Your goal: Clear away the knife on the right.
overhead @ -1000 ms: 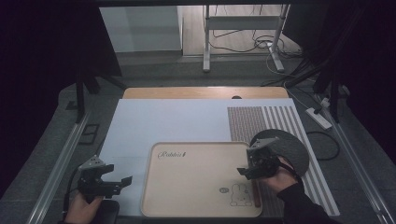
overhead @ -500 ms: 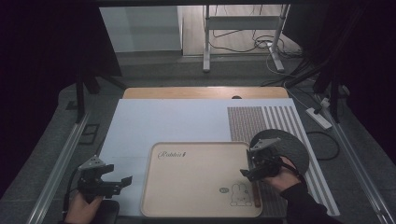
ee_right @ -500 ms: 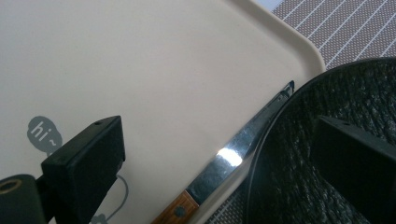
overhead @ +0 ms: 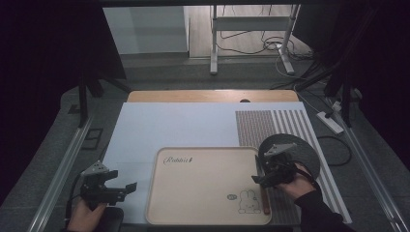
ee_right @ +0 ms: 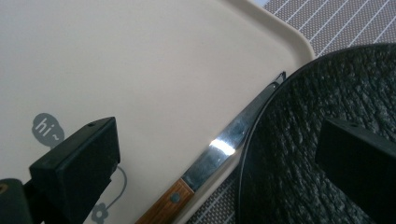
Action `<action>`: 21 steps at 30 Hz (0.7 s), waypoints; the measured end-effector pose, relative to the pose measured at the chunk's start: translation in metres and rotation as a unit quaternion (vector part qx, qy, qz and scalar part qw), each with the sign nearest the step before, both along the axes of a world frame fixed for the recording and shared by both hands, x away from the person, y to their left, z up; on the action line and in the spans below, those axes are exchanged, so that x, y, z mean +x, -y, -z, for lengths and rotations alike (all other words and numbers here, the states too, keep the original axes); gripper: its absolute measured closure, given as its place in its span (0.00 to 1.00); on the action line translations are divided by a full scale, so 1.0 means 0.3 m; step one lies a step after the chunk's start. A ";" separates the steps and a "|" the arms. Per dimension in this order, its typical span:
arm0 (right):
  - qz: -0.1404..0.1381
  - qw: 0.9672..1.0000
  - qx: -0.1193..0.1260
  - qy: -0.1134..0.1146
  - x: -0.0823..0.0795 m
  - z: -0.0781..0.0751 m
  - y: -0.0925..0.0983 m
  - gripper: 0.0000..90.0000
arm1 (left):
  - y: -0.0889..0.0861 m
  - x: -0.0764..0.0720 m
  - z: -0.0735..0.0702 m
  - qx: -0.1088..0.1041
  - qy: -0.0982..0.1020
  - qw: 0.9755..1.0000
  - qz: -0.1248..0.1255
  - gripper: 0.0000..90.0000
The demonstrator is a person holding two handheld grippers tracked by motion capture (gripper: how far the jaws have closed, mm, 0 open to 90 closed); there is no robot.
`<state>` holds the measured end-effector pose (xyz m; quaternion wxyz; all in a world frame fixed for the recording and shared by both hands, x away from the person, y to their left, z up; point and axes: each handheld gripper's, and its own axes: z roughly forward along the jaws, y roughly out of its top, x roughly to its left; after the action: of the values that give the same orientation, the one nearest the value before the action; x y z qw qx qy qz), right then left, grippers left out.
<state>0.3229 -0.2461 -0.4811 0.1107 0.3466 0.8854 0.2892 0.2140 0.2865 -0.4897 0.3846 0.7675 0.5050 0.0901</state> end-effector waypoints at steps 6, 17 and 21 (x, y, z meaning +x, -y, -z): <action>0.006 1.000 0.002 -0.003 -0.007 0.002 0.019 0.00 | 0.000 0.000 0.000 0.000 -0.001 1.000 0.000 0.05; 0.028 1.000 0.009 0.005 -0.037 -0.012 0.078 0.00 | 0.001 0.001 0.000 0.002 -0.001 1.000 0.000 0.05; 0.037 0.999 0.011 0.007 -0.053 -0.016 0.099 0.00 | 0.003 0.001 0.000 0.003 -0.002 1.000 0.000 0.05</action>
<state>0.3069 -0.2758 -0.4762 0.1234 0.3779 0.8680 0.2975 0.2144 0.2856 -0.4897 0.3812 0.7687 0.5055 0.0907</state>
